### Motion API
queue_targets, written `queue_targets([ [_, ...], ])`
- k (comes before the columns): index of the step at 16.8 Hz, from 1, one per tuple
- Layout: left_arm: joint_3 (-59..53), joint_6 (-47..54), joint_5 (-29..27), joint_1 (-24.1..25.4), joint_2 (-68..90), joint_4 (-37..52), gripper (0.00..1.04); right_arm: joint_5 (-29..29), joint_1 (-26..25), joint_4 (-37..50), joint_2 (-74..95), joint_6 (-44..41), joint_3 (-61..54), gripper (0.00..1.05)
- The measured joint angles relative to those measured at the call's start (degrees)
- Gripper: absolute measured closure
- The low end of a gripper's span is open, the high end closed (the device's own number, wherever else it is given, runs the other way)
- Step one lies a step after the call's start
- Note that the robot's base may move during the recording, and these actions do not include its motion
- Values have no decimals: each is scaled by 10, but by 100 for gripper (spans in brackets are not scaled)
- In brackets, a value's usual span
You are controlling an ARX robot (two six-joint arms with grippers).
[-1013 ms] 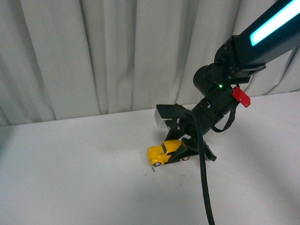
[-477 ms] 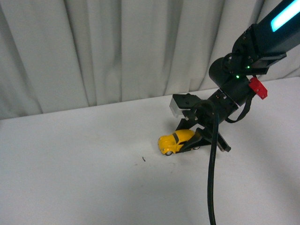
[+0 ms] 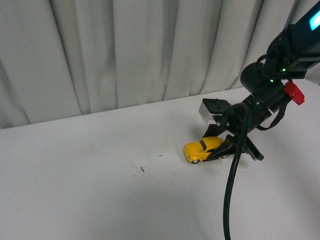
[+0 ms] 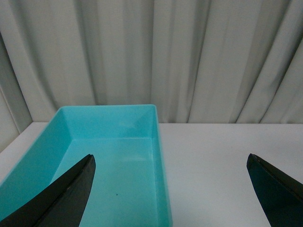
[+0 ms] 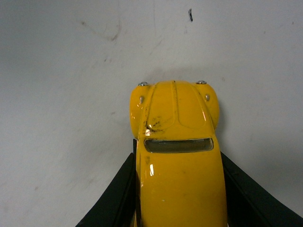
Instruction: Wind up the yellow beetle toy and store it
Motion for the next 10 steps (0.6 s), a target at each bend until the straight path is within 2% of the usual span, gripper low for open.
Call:
queue_targets([
  [10, 0, 0, 0, 0, 0, 0, 7, 2, -62, 35, -59, -5, -127, 63],
])
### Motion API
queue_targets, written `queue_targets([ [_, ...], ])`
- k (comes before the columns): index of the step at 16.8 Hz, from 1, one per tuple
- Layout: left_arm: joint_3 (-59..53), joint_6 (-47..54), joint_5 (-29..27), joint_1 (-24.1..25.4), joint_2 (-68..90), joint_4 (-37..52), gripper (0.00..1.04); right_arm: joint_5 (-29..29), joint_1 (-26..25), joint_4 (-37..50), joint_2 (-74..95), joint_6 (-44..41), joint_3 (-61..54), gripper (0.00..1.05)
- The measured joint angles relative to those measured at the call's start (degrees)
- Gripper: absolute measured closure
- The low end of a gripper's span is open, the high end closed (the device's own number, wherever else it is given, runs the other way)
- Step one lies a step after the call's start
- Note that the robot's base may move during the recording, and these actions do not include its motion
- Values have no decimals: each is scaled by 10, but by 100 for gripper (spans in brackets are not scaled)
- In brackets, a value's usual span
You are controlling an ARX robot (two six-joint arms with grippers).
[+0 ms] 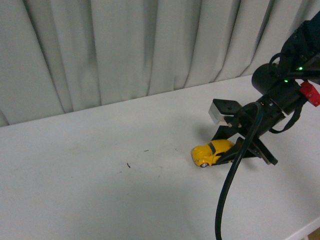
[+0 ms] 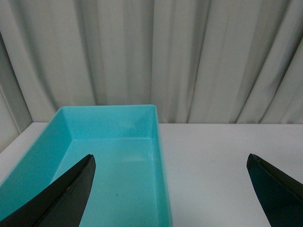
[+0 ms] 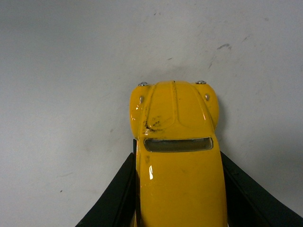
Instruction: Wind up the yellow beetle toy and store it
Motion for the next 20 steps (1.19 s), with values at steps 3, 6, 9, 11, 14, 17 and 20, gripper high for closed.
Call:
queue_targets([
  [3, 0, 0, 0, 0, 0, 0, 7, 3, -11, -2, -6, -6, -13, 63],
  [6, 0, 0, 0, 0, 0, 0, 7, 23, -10, -25, 0, -7, 5, 49],
  [9, 0, 0, 0, 0, 0, 0, 7, 20, -8, -41, 7, -20, 9, 10],
  [11, 0, 0, 0, 0, 0, 0, 7, 21, -9, -37, 7, -24, 9, 7],
  [14, 0, 0, 0, 0, 0, 0, 7, 21, -11, -33, 7, -27, 6, 7],
  [17, 0, 0, 0, 0, 0, 0, 7, 22, -11, -28, 7, -29, 6, 7],
  [20, 0, 0, 0, 0, 0, 0, 7, 23, -11, -28, 7, -29, 7, 7],
])
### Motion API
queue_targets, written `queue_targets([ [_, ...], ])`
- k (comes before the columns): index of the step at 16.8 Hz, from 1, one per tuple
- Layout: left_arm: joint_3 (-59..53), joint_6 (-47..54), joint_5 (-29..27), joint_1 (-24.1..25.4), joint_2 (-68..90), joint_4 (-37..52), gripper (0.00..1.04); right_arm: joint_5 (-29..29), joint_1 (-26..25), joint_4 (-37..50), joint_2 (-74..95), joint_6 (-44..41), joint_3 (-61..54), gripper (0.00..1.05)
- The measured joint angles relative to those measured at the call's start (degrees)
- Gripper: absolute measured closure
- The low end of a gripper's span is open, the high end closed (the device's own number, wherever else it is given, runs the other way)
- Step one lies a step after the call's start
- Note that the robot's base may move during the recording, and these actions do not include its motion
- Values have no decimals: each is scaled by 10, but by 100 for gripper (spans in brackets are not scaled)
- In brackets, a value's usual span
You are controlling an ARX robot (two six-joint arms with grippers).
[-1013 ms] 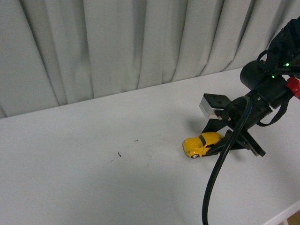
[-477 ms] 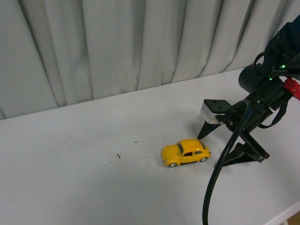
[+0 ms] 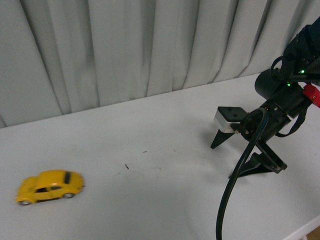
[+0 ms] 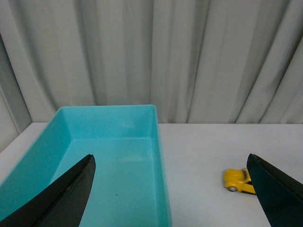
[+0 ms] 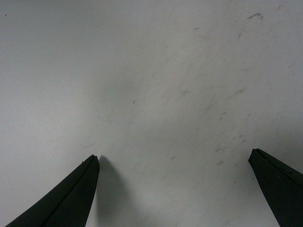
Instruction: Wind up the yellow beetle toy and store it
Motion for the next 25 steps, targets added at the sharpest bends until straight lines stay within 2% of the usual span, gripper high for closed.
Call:
queue_targets([
  [5, 0, 0, 0, 0, 0, 0, 7, -8, 8, 48, -18, 26, 4, 7],
  [12, 0, 0, 0, 0, 0, 0, 7, -102, 30, 118, -219, 22, 43, 7],
  [16, 0, 0, 0, 0, 0, 0, 7, -113, 69, 116, -351, 21, -51, 7],
  [17, 0, 0, 0, 0, 0, 0, 7, -104, 82, 169, -389, 46, -91, 8],
  [18, 0, 0, 0, 0, 0, 0, 7, 33, 111, 384, -456, 162, -193, 18],
  [19, 0, 0, 0, 0, 0, 0, 7, 144, 144, 539, -530, 318, -301, 29],
  [20, 0, 0, 0, 0, 0, 0, 7, 231, 175, 653, -603, 482, -394, 40],
  [21, 0, 0, 0, 0, 0, 0, 7, 315, 212, 730, -684, 658, -471, 52],
  [22, 0, 0, 0, 0, 0, 0, 7, 348, 227, 743, -751, 782, -519, 63],
  [23, 0, 0, 0, 0, 0, 0, 7, 359, 228, 750, -794, 869, -556, 74],
  [24, 0, 0, 0, 0, 0, 0, 7, 367, 225, 755, -817, 943, -589, 86],
  [25, 0, 0, 0, 0, 0, 0, 7, 368, 225, 755, -824, 973, -611, 97],
])
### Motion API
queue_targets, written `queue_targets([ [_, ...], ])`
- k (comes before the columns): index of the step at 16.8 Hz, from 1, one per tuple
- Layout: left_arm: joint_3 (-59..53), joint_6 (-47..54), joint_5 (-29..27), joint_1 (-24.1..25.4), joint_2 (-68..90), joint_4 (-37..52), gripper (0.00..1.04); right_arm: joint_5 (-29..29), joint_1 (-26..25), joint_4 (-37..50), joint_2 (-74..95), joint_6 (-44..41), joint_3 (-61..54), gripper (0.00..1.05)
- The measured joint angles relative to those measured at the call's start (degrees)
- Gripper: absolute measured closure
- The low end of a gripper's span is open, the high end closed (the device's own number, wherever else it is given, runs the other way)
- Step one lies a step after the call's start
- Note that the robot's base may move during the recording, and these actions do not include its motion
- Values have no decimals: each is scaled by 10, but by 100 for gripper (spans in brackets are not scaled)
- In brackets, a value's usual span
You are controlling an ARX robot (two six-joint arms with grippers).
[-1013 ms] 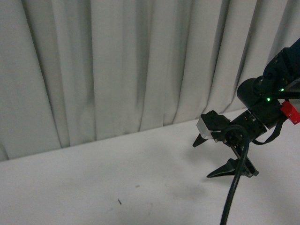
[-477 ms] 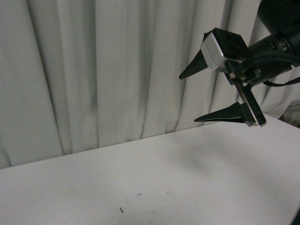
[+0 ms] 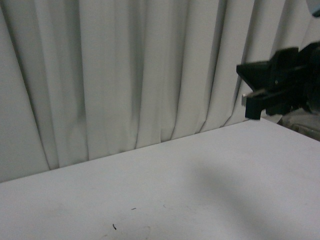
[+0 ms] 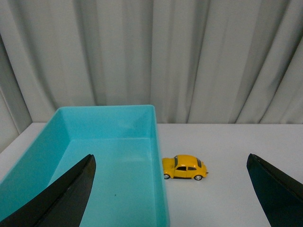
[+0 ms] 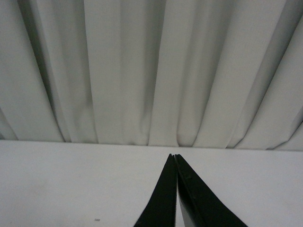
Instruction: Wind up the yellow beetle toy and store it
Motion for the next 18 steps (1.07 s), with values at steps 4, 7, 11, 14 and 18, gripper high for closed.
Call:
queue_targets([
  [4, 0, 0, 0, 0, 0, 0, 7, 0, 0, -3, -72, 36, -61, 103],
  [7, 0, 0, 0, 0, 0, 0, 7, 0, 0, -27, -125, 38, -99, 103],
  [11, 0, 0, 0, 0, 0, 0, 7, -1, 0, -70, -196, 38, -127, 103],
  [14, 0, 0, 0, 0, 0, 0, 7, 0, 0, -108, -251, 39, -139, 103],
  [18, 0, 0, 0, 0, 0, 0, 7, 0, 0, -133, -303, 40, -157, 103],
])
